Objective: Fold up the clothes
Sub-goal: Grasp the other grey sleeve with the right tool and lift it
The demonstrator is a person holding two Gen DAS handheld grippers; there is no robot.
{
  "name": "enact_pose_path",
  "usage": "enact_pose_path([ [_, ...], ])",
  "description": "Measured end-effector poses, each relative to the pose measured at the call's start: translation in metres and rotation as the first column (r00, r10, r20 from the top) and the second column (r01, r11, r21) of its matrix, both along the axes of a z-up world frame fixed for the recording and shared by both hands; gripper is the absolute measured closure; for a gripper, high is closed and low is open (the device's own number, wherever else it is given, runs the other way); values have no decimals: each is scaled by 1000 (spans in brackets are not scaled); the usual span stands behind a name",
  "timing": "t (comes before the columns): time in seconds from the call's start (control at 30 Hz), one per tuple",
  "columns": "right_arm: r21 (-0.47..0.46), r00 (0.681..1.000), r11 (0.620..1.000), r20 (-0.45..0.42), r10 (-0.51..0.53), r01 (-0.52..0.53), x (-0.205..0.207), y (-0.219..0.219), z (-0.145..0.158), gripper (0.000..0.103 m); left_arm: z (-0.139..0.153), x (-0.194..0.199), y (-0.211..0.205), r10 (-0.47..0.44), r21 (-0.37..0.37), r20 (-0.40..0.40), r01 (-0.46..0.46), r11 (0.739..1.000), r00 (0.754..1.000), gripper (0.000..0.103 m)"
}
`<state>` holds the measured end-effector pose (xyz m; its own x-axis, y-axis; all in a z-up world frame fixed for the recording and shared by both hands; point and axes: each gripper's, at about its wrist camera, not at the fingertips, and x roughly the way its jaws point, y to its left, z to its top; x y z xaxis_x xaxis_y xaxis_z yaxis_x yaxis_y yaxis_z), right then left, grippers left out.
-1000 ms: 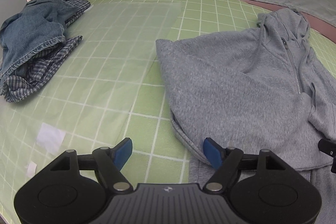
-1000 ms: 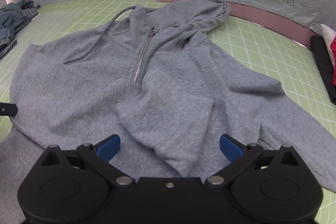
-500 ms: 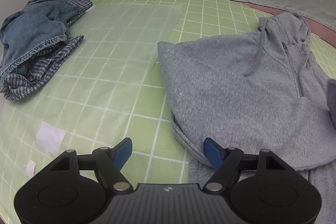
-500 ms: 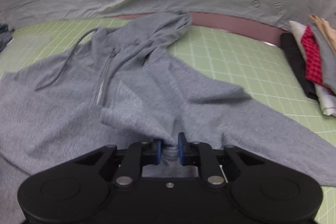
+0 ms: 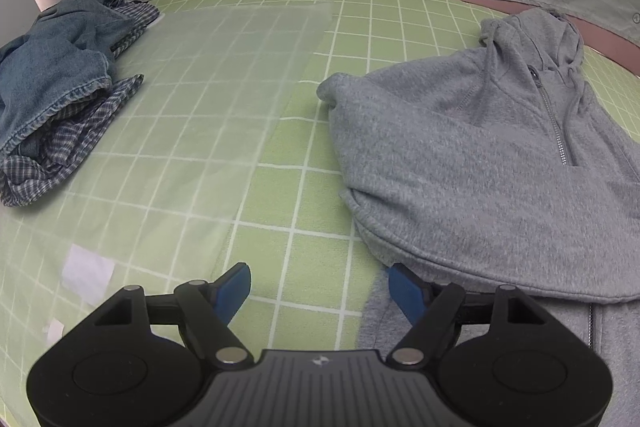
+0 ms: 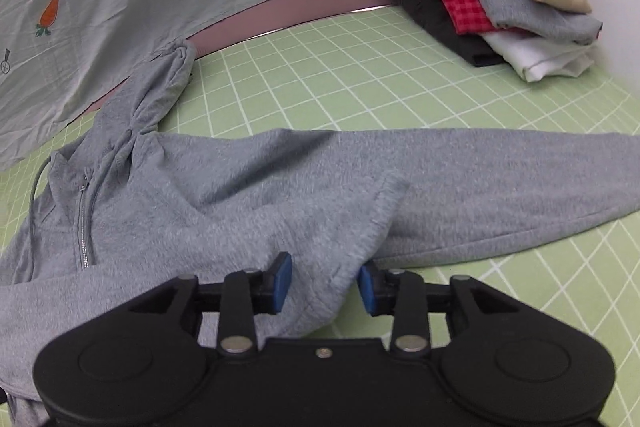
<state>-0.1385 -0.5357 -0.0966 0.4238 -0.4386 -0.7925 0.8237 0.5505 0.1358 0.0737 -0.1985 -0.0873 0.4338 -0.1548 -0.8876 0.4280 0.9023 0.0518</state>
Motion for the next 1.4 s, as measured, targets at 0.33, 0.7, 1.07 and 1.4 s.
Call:
enact_pose_path([
  [0.33,68,996,995,59,-73,69,-9,-32,-1,95,-5,6,-14,-43,43,7,43,998,999,25],
  [0.7,-242,976,957,185,-114,158,-34,-90,76,97,-9,2,-17,-47,75,35,45,996,998,19],
  [1.07,-177,983,968,64,-170,179,-55,-116,37,97,9,13,-21,-46,39,39,44,998,998,17],
  [1.4,-163,980,966,49,-194,200,-55,-117,29,97,20,75,-21,38,-231,-85,-57,971,996,31],
])
